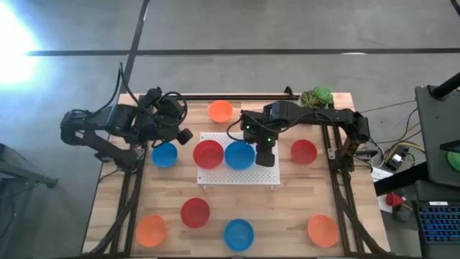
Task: Pick & Place Mini bowls
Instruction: Put the top orange bowl on the shelf
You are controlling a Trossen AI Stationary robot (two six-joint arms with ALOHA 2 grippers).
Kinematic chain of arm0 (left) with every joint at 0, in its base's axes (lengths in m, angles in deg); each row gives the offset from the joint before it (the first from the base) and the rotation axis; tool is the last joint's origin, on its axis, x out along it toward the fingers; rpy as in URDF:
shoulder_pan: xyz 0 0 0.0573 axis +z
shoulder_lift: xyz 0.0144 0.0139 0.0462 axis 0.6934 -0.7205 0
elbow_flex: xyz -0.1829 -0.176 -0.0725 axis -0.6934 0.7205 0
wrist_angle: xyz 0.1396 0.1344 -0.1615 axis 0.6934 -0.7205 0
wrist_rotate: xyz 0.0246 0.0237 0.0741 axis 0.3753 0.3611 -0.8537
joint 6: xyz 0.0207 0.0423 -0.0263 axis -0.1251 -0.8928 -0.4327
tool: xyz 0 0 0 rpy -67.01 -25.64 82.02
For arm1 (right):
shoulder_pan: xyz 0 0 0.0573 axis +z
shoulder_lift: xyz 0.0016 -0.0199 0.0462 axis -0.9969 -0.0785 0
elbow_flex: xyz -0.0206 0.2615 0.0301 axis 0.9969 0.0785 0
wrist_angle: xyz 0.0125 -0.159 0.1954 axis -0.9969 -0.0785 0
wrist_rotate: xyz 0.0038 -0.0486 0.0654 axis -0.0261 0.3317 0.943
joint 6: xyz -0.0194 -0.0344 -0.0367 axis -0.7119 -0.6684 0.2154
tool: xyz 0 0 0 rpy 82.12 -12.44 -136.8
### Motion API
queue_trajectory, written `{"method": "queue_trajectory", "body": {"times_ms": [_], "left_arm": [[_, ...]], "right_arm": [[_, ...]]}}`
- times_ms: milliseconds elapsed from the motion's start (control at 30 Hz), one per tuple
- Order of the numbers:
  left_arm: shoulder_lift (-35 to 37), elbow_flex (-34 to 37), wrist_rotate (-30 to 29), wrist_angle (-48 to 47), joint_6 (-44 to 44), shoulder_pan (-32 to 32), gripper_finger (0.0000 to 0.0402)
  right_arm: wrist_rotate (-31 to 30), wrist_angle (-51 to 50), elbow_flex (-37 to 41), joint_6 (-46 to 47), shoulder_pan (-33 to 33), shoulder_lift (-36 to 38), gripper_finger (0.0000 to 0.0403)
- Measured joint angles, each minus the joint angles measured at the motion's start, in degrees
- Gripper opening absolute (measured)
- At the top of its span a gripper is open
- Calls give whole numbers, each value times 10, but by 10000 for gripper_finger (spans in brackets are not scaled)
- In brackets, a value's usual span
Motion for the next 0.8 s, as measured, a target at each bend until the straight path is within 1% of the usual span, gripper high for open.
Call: {"method": "queue_trajectory", "body": {"times_ms": [133,200,267,367,467,567,667,800], "left_arm": [[0,0,6,0,0,0,0],[0,0,8,0,5,0,0],[1,-1,25,0,26,2,0],[2,-11,67,1,59,20,0],[2,-24,86,1,70,49,0],[2,-33,113,3,72,90,0],[2,-34,148,6,61,138,0],[1,-28,180,31,37,181,0]], "right_arm": [[-1,-22,-15,-11,0,17,18],[-11,-24,-20,-12,0,30,18],[-40,-24,-28,-12,0,43,18],[-100,-23,-43,-12,-2,67,18],[-152,-8,-58,-10,-7,90,18],[-180,22,-69,-10,-15,108,18],[-185,63,-71,-10,-30,124,18],[-186,134,-68,0,-61,133,18]]}}
